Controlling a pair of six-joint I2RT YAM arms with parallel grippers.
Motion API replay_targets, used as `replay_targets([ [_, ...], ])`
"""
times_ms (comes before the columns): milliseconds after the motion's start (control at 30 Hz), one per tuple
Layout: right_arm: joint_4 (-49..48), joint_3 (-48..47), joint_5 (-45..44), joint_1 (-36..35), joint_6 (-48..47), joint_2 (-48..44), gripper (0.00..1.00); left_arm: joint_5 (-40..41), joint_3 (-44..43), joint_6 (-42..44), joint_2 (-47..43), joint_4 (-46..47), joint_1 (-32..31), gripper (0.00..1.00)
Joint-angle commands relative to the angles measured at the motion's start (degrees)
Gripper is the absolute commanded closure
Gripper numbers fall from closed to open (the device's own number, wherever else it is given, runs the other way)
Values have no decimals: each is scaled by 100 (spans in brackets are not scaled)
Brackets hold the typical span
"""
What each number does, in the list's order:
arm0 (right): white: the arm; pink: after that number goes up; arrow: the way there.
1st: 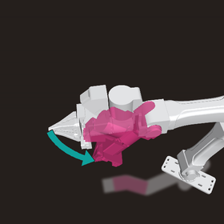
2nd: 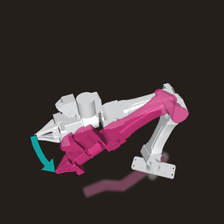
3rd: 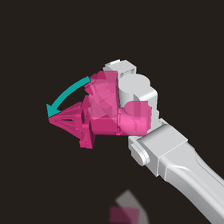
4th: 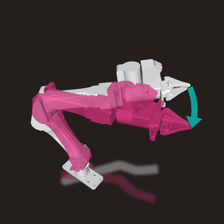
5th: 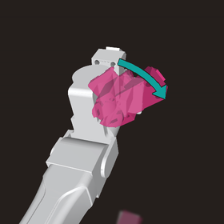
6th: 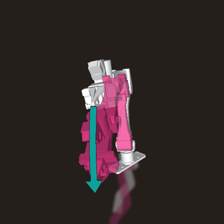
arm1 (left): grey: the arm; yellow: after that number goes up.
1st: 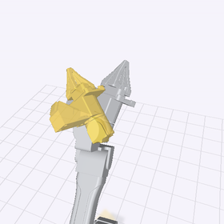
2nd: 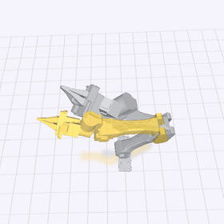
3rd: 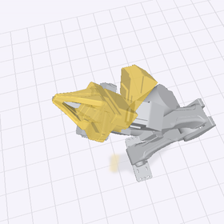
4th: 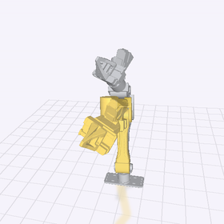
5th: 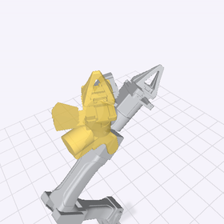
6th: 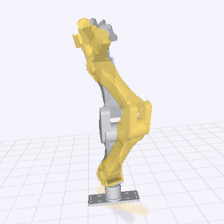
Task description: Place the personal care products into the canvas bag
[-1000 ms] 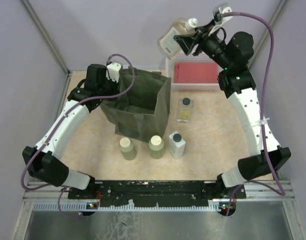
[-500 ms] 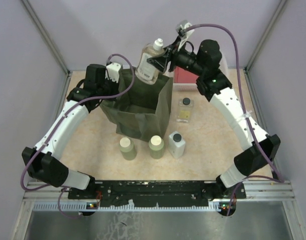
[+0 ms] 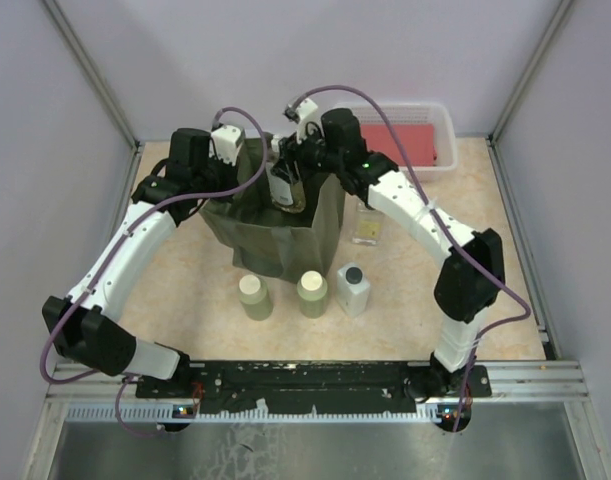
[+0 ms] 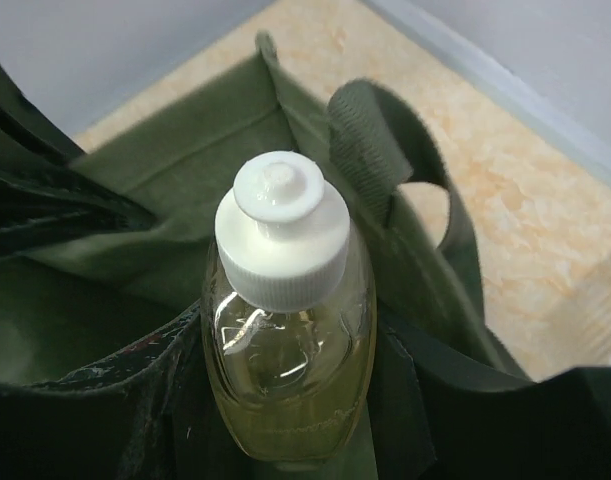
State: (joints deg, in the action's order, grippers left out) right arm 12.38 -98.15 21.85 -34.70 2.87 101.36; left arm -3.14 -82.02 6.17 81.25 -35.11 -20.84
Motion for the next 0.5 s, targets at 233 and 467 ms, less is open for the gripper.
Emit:
replay_targets([
  [233,-589,-655,-931,-623,-604,179,100,-282,-39,-79,-42,156,6,100],
  [467,-1962,357,-1331,-639,-697,302,100,-361,-107,-75,43,158,5,100],
])
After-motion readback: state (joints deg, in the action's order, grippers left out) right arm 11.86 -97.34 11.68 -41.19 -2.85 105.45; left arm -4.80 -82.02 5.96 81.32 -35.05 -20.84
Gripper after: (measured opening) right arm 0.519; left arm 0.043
